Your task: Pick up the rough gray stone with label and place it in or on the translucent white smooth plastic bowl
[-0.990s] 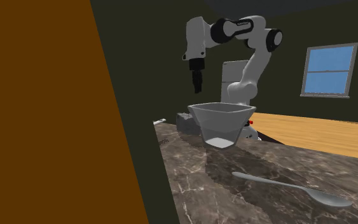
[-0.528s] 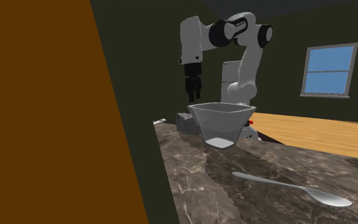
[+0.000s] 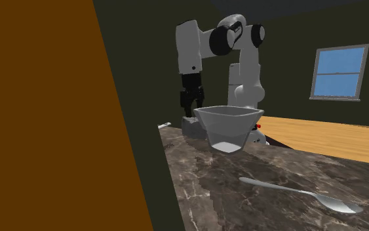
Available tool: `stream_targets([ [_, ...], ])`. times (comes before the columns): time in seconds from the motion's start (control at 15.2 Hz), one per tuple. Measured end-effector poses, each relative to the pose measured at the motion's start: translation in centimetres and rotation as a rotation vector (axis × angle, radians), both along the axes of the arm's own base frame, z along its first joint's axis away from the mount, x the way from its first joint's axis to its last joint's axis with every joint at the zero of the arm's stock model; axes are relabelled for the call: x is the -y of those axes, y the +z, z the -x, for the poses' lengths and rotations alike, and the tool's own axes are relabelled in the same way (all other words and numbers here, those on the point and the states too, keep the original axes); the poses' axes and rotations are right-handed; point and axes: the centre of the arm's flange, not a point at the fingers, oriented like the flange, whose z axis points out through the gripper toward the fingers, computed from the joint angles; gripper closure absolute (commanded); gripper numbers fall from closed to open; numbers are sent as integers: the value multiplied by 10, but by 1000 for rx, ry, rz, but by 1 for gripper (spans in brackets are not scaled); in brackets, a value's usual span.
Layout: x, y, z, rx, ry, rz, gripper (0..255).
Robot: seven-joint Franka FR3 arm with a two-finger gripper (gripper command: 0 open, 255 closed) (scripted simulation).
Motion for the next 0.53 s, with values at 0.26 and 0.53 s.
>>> stream_targets([
  [0.26, 0, -21, 1, 0, -5, 1, 0],
  [0.53, 0, -34, 1, 0, -5, 1, 0],
])
